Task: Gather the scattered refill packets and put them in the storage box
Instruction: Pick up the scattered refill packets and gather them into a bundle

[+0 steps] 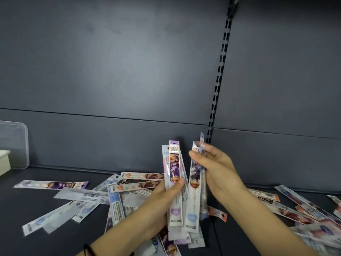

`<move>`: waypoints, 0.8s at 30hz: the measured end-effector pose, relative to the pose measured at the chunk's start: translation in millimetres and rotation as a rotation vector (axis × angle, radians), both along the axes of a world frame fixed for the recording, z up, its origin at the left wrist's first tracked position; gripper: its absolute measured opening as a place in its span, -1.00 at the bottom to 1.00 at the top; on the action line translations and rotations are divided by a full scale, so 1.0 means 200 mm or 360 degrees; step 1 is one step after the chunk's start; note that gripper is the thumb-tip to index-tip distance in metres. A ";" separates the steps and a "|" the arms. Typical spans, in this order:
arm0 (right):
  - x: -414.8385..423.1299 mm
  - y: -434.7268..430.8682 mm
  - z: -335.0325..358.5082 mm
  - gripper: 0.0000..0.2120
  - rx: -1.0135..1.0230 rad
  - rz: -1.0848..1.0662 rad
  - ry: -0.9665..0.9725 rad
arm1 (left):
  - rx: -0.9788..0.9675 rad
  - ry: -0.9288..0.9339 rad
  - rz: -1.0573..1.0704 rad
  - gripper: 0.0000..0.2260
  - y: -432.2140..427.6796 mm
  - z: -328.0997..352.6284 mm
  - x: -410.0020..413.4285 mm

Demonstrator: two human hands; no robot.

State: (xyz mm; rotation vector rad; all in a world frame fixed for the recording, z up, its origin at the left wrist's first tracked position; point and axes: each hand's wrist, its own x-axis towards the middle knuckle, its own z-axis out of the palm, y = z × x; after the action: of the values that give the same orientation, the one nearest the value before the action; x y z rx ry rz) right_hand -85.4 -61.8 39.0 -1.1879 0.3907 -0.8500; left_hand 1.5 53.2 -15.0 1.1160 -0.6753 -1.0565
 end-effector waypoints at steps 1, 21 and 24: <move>0.02 0.02 -0.01 -0.72 -0.0049 -0.0086 -0.0003 | -0.0002 -0.0030 -0.0002 -0.72 0.00 0.00 -0.01; 0.05 -0.02 -0.03 -0.77 -0.0213 0.0239 0.0198 | -0.0093 -0.0200 -0.0050 -0.58 0.07 0.04 0.05; 0.06 0.02 -0.05 -0.73 -0.0352 0.0241 0.0273 | -0.0121 -0.0112 -0.0156 -0.64 0.06 0.05 0.02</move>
State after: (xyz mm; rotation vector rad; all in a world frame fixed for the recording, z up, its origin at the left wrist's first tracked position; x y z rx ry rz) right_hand -72.7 -58.6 28.9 -1.4826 0.3466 -0.6744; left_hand 6.3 66.0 -5.6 1.0668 -0.8268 -1.0694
